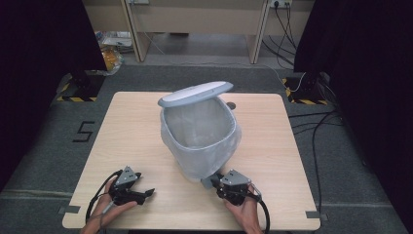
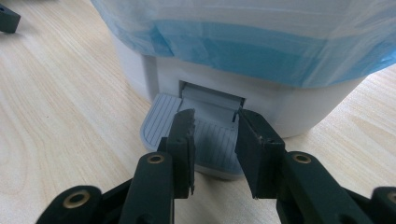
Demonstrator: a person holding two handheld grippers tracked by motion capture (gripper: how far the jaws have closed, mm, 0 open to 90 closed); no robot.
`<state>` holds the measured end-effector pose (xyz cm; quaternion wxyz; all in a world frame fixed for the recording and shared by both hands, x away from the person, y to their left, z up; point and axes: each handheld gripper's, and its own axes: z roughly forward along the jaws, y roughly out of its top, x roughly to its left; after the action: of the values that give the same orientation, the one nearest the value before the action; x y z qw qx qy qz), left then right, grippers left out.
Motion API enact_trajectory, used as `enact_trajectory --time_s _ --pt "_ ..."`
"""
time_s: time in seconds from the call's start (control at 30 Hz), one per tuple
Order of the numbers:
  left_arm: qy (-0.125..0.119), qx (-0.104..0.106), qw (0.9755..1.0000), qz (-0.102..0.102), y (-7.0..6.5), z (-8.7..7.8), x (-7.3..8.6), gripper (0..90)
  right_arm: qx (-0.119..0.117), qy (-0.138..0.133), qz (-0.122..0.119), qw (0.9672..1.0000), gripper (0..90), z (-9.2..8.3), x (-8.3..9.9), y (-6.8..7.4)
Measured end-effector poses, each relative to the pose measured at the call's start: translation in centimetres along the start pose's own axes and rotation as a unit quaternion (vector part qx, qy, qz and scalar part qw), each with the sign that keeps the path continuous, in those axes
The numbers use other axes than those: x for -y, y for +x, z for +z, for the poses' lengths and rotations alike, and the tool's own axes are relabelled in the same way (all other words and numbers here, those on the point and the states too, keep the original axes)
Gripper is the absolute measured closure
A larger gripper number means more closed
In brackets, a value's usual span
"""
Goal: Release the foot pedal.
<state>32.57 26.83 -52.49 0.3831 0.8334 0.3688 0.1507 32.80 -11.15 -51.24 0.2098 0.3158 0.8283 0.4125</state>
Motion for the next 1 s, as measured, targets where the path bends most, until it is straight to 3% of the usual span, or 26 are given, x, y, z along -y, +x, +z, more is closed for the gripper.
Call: enact_trajectory --time_s 0.57,0.77,0.9,1.0 --pt "-0.001 0.0 1.0 0.0 0.01 0.01 0.01 16.2 0.007 -0.004 0.025 0.9996 55.9 -0.13 -0.04 -0.31" --pt "-0.001 -0.001 1.0 -0.001 0.01 0.0 0.01 16.3 0.005 -0.026 0.043 0.9987 54.4 -0.63 -0.24 -0.6" --pt "-0.001 -0.001 1.0 0.0 0.02 0.0 0.0 16.4 0.003 -0.024 0.049 0.9985 52.2 -0.75 -0.22 -0.71" --pt "-0.001 -0.001 1.0 -0.001 0.02 0.0 0.01 16.5 0.008 -0.021 0.048 0.9986 45.8 -0.93 -0.24 -0.81"
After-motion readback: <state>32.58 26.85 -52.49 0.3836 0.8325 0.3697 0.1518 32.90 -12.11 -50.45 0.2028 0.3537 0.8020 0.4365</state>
